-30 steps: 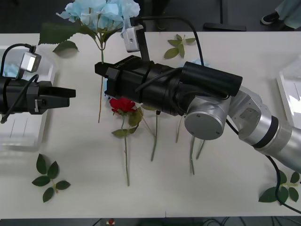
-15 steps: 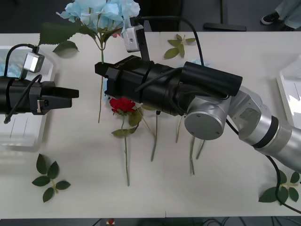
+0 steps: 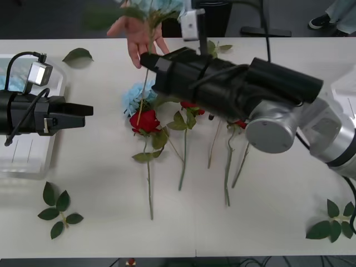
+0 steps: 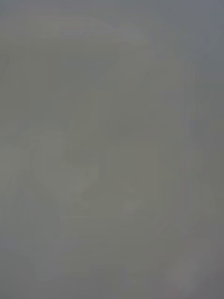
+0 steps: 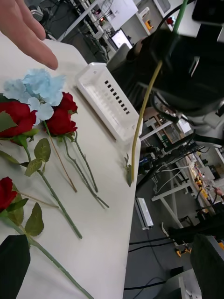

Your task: Place the red flowers into the right box and the blue flowers into the left box. If a person shows an open palm, hand one flower to the person first, then continue sorting.

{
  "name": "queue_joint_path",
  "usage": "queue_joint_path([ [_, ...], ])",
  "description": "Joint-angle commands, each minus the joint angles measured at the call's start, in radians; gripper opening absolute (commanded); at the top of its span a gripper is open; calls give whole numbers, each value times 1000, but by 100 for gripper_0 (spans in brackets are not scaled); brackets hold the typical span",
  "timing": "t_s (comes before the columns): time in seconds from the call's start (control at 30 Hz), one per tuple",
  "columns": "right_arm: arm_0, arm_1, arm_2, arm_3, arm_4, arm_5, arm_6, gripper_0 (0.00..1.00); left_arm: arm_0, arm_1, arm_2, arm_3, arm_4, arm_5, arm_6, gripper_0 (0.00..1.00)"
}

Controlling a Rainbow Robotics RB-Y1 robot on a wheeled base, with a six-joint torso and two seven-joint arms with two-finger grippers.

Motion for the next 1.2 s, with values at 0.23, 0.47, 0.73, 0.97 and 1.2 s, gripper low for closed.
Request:
queue_joint_path([
  [0.23,-30,-275,-221,-107,-31,112,-50,0,-28,7,22,-25,0,5,9,100],
  [0.47,-58,-300,-255,-25,-5,65,-50,0,-28,7,22,-25,0,5,9,100],
  [0.73,-144,-185,-255,151,152,37,-59,0,-28,7,22,-25,0,5,9,100],
  [0.97,-217,-52,-253,315,279,38,-62,0,-28,7,22,-25,0,5,9,100],
  [1.2,-291,48,-253,464,364,37,-62,0,-28,7,22,-25,0,5,9,100],
])
